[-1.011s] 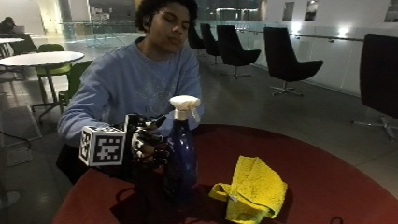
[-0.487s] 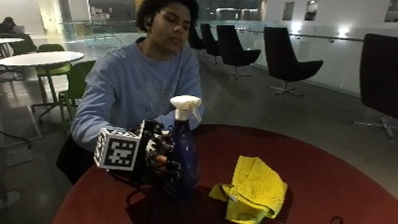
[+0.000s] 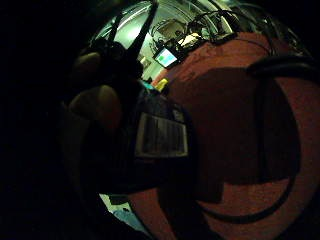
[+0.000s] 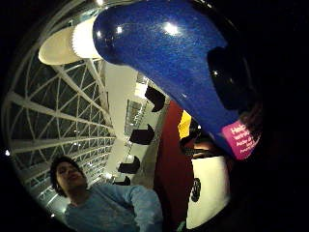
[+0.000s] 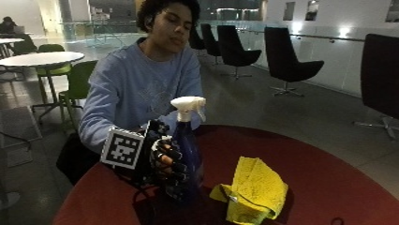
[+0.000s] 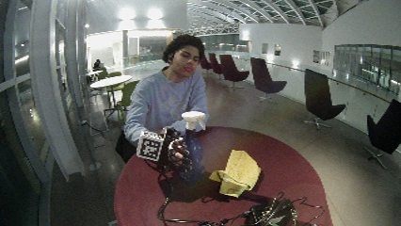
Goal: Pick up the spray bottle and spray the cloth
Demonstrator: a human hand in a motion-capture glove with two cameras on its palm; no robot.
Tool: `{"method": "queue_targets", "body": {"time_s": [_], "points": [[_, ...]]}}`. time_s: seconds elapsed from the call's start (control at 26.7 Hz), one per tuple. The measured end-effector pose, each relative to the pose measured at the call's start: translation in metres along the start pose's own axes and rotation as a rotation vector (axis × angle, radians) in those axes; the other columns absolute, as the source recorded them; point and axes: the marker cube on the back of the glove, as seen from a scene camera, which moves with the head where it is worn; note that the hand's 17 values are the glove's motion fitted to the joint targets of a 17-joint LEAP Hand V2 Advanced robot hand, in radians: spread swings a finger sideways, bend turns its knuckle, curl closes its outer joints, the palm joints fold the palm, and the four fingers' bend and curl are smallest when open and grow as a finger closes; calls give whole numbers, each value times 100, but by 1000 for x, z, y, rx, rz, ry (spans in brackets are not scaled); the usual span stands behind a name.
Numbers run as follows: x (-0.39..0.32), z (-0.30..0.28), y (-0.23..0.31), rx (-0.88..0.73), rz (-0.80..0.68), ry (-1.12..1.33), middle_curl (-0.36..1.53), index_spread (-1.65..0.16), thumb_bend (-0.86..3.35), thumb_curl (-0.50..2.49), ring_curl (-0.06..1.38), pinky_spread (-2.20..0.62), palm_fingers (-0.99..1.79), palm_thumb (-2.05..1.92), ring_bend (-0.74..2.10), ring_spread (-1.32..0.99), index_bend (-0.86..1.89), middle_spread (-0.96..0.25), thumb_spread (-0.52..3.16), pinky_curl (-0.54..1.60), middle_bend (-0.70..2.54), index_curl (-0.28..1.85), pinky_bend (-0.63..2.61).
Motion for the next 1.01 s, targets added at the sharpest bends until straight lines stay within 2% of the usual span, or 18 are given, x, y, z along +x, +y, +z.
{"method": "queue_targets", "body": {"time_s": [0.3,0.49,0.75,1.01], "points": [[-1,-1,-6,67,-10,48,40,-23,8,47,36,23,73,98,55,2,12,-1,90,37,27,18,49],[-6,-7,-13,21,13,68,40,-21,6,50,36,21,80,100,55,0,11,-1,89,37,26,19,48],[-26,-19,-23,-167,57,132,41,-21,2,53,36,19,86,101,53,-2,11,-2,86,36,26,21,45],[-40,-21,-33,-454,168,258,41,-22,-1,57,36,17,89,102,52,-2,11,-2,83,36,25,22,42]]}}
